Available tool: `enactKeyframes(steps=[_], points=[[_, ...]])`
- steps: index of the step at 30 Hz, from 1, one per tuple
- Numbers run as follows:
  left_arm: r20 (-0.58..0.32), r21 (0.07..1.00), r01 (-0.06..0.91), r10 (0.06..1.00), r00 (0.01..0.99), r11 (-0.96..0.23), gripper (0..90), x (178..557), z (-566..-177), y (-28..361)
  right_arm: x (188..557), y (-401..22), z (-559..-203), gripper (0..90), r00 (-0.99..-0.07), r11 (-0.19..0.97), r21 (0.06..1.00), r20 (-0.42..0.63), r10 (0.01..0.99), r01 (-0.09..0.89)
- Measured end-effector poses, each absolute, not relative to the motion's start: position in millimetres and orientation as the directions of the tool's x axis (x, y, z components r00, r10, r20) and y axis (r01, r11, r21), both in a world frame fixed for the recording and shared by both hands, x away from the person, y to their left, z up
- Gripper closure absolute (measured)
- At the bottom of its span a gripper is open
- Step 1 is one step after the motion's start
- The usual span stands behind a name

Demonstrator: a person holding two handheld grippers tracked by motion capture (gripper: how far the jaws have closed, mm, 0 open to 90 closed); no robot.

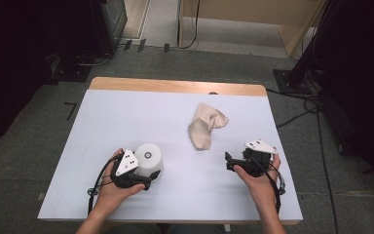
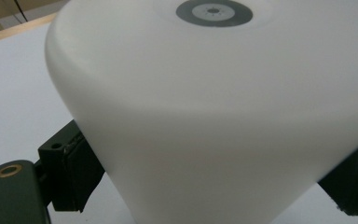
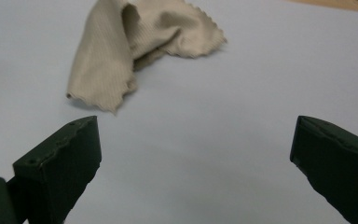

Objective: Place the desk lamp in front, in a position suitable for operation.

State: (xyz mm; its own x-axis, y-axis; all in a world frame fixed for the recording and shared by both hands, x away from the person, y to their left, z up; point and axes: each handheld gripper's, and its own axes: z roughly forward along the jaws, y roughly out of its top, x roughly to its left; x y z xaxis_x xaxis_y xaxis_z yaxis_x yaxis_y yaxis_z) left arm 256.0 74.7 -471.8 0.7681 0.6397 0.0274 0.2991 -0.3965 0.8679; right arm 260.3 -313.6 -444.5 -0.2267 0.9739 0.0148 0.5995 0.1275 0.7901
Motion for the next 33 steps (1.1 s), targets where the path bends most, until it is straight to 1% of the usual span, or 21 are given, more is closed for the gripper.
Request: enactKeyframes(steps=[6,10,12,15,18,19,21,23,24,26,28,30,31,32,33], points=[[0.02,0.878,0.294,0.642,0.766,-0.378,8.7,255.3,-474.4,76.0,280.6,-287.9,-441.2,1.6,-0.273,0.15,0.796,0.019,0.962,0.587],[0.018,0.884,0.288,0.643,0.766,-0.368,8.6,254.7,-476.1,76.6,295.6,-274.7,-442.8,1.9,-0.285,0.146,0.796,0.034,0.958,0.588],[0.018,0.885,0.287,0.643,0.765,-0.366,8.6,254.6,-476.4,76.6,304.7,-268.9,-443.2,4.3,-0.289,0.128,0.802,0.058,0.956,0.584],[0.01,0.894,0.282,0.645,0.764,-0.348,8.6,254.2,-478.7,77.3,316.1,-260.9,-444.3,12.0,-0.29,0.118,0.808,0.068,0.955,0.577],[0.009,0.894,0.283,0.646,0.764,-0.347,8.6,254.2,-479.0,77.5,327.0,-252.5,-446.5,15.3,-0.301,0.126,0.805,0.067,0.951,0.58],[0.009,0.894,0.284,0.646,0.763,-0.347,8.5,254.2,-478.9,77.3,330.2,-250.2,-447.7,19.7,-0.31,0.131,0.807,0.067,0.948,0.575],[0.008,0.894,0.285,0.647,0.763,-0.347,8.5,254.2,-478.8,77.2,335.1,-245.1,-450.1,25.4,-0.311,0.134,0.805,0.065,0.948,0.577],[0.008,0.894,0.284,0.646,0.763,-0.346,8.5,254.3,-478.8,77.4,340.8,-239.8,-453.8,33.9,-0.311,0.147,0.802,0.051,0.949,0.579],[0.007,0.894,0.285,0.646,0.763,-0.346,8.5,254.3,-478.8,77.4,343.5,-238.4,-455.4,38.8,-0.314,0.152,0.798,0.049,0.948,0.583],[0.006,0.894,0.285,0.647,0.763,-0.345,8.5,254.4,-478.9,77.4,348.5,-235.4,-459.4,44.8,-0.307,0.163,0.785,0.036,0.951,0.598],[0.005,0.894,0.286,0.646,0.763,-0.344,8.5,254.5,-479.0,77.5,351.6,-234.5,-462.1,53.1,-0.305,0.166,0.776,0.035,0.952,0.608],[0.005,0.894,0.286,0.647,0.762,-0.344,8.5,254.6,-479.0,77.6,354.2,-235.8,-464.3,64.3,-0.317,0.149,0.774,0.07,0.946,0.615],[0.004,0.894,0.287,0.648,0.762,-0.343,8.5,254.7,-479.1,77.6,354.6,-236.2,-464.6,69.1,-0.319,0.147,0.776,0.073,0.945,0.613],[0.001,0.894,0.289,0.648,0.762,-0.341,8.5,254.7,-479.1,77.6,354.6,-236.5,-464.4,76.5,-0.317,0.144,0.775,0.076,0.945,0.615],[-0.001,0.894,0.291,0.648,0.762,-0.34,8.4,254.8,-479.2,77.6,354.8,-237.6,-464.1,81.6,-0.321,0.14,0.77,0.088,0.943,0.622]])
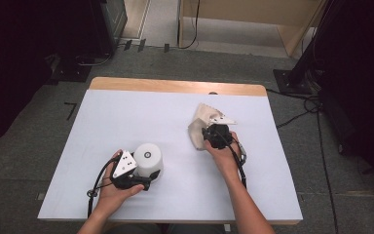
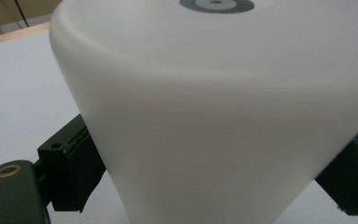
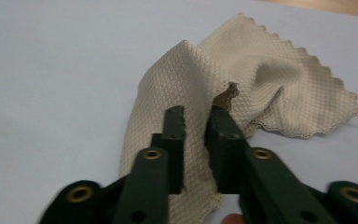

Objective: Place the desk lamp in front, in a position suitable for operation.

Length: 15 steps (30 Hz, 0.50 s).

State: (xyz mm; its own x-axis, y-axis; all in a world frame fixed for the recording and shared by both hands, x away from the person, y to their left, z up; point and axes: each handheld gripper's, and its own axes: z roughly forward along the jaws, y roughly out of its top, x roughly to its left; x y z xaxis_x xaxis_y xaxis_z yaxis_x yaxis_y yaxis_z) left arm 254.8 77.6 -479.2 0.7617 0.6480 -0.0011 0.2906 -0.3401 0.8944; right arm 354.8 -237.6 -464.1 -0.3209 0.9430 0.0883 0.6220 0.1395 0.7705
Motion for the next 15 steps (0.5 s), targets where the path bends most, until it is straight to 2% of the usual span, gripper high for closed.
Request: enactKeyframes(steps=[2,5,9,12,15], points=[[-0.003,0.894,0.291,0.647,0.763,-0.339,8.4,255.1,-479.2,78.0,353.6,-240.4,-462.5,90.0,-0.325,0.126,0.772,0.108,0.94,0.623],[-0.004,0.895,0.292,0.647,0.762,-0.338,8.4,255.1,-479.2,77.9,349.1,-242.4,-458.0,90.0,-0.342,0.127,0.787,0.112,0.933,0.604],[-0.007,0.896,0.293,0.648,0.762,-0.335,8.4,255.5,-479.4,77.9,332.8,-240.5,-440.7,90.0,-0.42,0.18,0.829,0.071,0.905,0.529],[-0.009,0.896,0.294,0.648,0.762,-0.334,8.4,255.7,-479.4,78.0,330.8,-241.4,-436.5,89.0,-0.402,0.177,0.841,0.052,0.914,0.511],[-0.003,0.893,0.293,0.647,0.763,-0.341,8.4,254.9,-479.2,77.5,334.2,-245.4,-438.7,86.3,-0.396,0.138,0.84,0.097,0.913,0.524]])
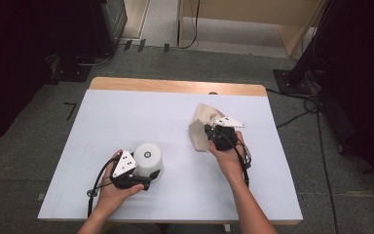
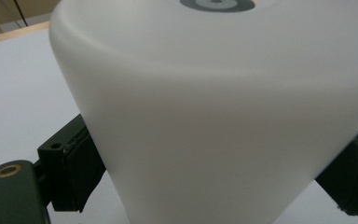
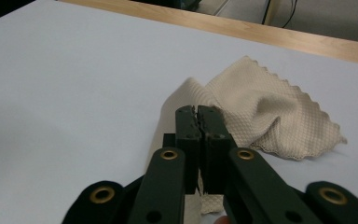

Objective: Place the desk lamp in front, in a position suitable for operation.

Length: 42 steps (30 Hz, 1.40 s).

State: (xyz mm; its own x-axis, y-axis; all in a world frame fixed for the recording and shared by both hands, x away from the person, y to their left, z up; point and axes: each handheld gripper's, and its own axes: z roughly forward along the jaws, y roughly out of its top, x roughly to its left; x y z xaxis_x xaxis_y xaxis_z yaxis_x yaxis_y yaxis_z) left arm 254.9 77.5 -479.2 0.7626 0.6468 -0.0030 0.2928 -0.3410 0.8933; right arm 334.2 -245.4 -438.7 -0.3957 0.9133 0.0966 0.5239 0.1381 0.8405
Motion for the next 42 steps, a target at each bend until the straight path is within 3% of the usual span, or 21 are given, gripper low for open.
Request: enactKeyframes(steps=[5,6,9,11,17,20,21,24,25,26,30,33,34,37,42], points=[[-0.013,0.894,0.298,0.645,0.764,-0.334,8.3,256.1,-479.9,78.1,343.8,-239.2,-450.5,49.1,-0.406,0.14,0.81,0.13,0.904,0.57],[-0.016,0.894,0.3,0.644,0.765,-0.334,8.2,256.3,-480.2,78.1,345.7,-236.5,-454.0,50.6,-0.401,0.16,0.796,0.111,0.909,0.584],[-0.017,0.893,0.301,0.643,0.766,-0.335,8.0,256.3,-480.5,78.1,349.1,-231.5,-466.0,80.5,-0.378,0.195,0.756,0.074,0.923,0.625],[-0.017,0.893,0.3,0.642,0.766,-0.335,8.1,256.4,-480.6,78.2,346.4,-232.0,-465.7,90.0,-0.378,0.174,0.767,0.096,0.921,0.617],[-0.02,0.893,0.303,0.642,0.767,-0.334,8.0,256.8,-480.7,78.2,323.6,-222.3,-445.8,90.0,-0.498,0.258,0.815,0.043,0.866,0.518],[-0.02,0.892,0.304,0.644,0.765,-0.334,8.0,256.7,-480.5,77.7,312.8,-221.0,-432.4,90.0,-0.499,0.243,0.843,0.034,0.866,0.48],[-0.019,0.892,0.304,0.644,0.764,-0.335,8.0,256.7,-480.4,77.6,312.9,-222.8,-430.3,84.6,-0.487,0.223,0.85,0.044,0.872,0.477],[-0.019,0.891,0.305,0.644,0.765,-0.336,8.0,256.7,-480.3,77.7,326.8,-229.1,-437.1,46.1,-0.436,0.187,0.845,0.06,0.898,0.501],[-0.019,0.891,0.305,0.644,0.765,-0.336,8.0,256.7,-480.3,77.7,333.3,-231.2,-442.9,39.5,-0.405,0.173,0.828,0.07,0.911,0.533],[-0.019,0.891,0.304,0.644,0.765,-0.336,8.0,256.7,-480.4,77.7,339.5,-233.3,-449.6,38.3,-0.373,0.156,0.812,0.082,0.924,0.562],[-0.021,0.894,0.301,0.641,0.768,-0.332,8.0,256.8,-480.9,78.3,354.5,-237.3,-468.9,48.6,-0.322,0.113,0.79,0.111,0.94,0.602],[-0.022,0.895,0.301,0.64,0.768,-0.33,8.0,257.0,-481.2,78.5,357.3,-239.4,-471.1,83.2,-0.357,0.107,0.791,0.147,0.923,0.602],[-0.023,0.895,0.301,0.64,0.768,-0.329,8.0,257.1,-481.3,78.6,356.2,-240.3,-469.7,88.6,-0.365,0.102,0.795,0.158,0.917,0.599],[-0.027,0.896,0.303,0.64,0.768,-0.326,8.0,257.3,-481.3,78.8,348.1,-239.6,-459.4,90.0,-0.402,0.098,0.808,0.181,0.898,0.581],[-0.028,0.895,0.304,0.639,0.769,-0.327,8.0,257.8,-480.9,78.9,317.5,-227.9,-428.8,90.0,-0.507,0.165,0.859,0.123,0.853,0.485]])
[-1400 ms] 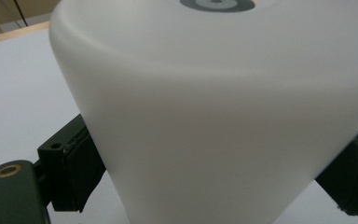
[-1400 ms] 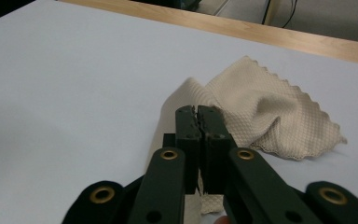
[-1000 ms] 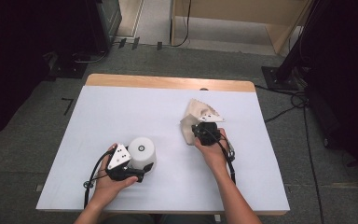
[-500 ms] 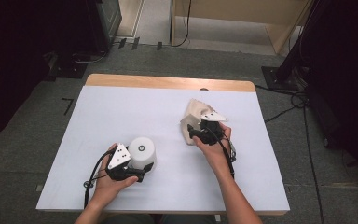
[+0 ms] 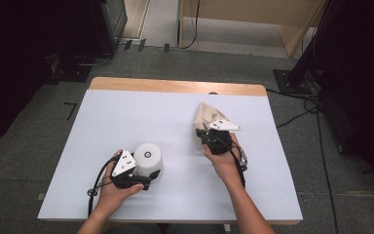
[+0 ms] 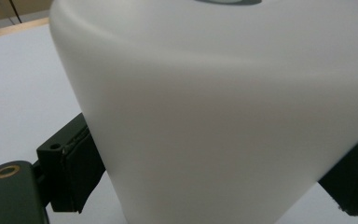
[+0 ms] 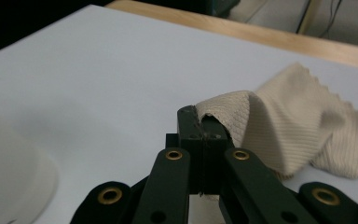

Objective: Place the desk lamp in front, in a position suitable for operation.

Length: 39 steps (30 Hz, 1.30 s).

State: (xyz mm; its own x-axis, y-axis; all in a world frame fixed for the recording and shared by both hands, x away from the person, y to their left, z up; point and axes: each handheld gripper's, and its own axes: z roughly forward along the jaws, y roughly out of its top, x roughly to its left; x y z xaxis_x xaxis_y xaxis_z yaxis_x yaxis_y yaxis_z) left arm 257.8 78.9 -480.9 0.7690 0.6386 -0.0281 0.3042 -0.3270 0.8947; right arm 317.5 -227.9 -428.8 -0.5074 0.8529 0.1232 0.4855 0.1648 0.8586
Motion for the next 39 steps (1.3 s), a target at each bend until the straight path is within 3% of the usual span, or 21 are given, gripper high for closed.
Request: enactKeyframes(steps=[9,12,16,17,20,22,27,30,35,39], points=[[-0.045,0.894,0.318,0.642,0.765,-0.316,8.0,259.1,-480.3,79.6,255.5,-218.9,-355.0,90.0,-0.653,0.18,0.946,0.041,0.756,0.269],[-0.046,0.894,0.318,0.642,0.766,-0.315,8.0,259.2,-480.1,79.7,262.8,-227.6,-355.1,90.0,-0.604,0.212,0.94,-0.009,0.797,0.267],[-0.044,0.893,0.317,0.64,0.767,-0.319,8.0,259.3,-479.9,80.0,291.2,-245.5,-384.1,89.7,-0.431,0.265,0.888,-0.086,0.898,0.376],[-0.043,0.893,0.316,0.638,0.769,-0.321,8.0,259.7,-479.9,80.5,297.2,-249.3,-392.7,84.9,-0.38,0.274,0.875,-0.114,0.918,0.4],[-0.048,0.894,0.318,0.638,0.769,-0.316,8.0,259.8,-480.1,80.7,304.6,-259.3,-410.2,59.6,-0.273,0.226,0.868,-0.109,0.956,0.442],[-0.048,0.894,0.317,0.637,0.769,-0.316,8.0,259.9,-480.2,80.8,301.1,-259.7,-414.4,45.8,-0.293,0.161,0.881,-0.027,0.956,0.446],[-0.046,0.893,0.317,0.637,0.77,-0.318,8.0,259.8,-480.2,80.7,298.2,-248.4,-427.5,19.3,-0.343,0.169,0.856,0.011,0.939,0.488],[-0.043,0.893,0.316,0.638,0.769,-0.321,8.0,259.5,-480.0,80.3,302.9,-236.7,-446.6,0.0,-0.321,0.199,0.798,-0.008,0.947,0.569],[-0.041,0.893,0.315,0.639,0.768,-0.322,8.0,259.3,-480.2,80.3,316.4,-225.9,-472.0,0.0,-0.191,0.152,0.744,-0.033,0.981,0.651],[-0.036,0.894,0.31,0.639,0.769,-0.322,7.9,258.4,-481.0,79.6,323.6,-217.3,-485.6,0.0,-0.201,0.163,0.715,-0.032,0.979,0.68]])
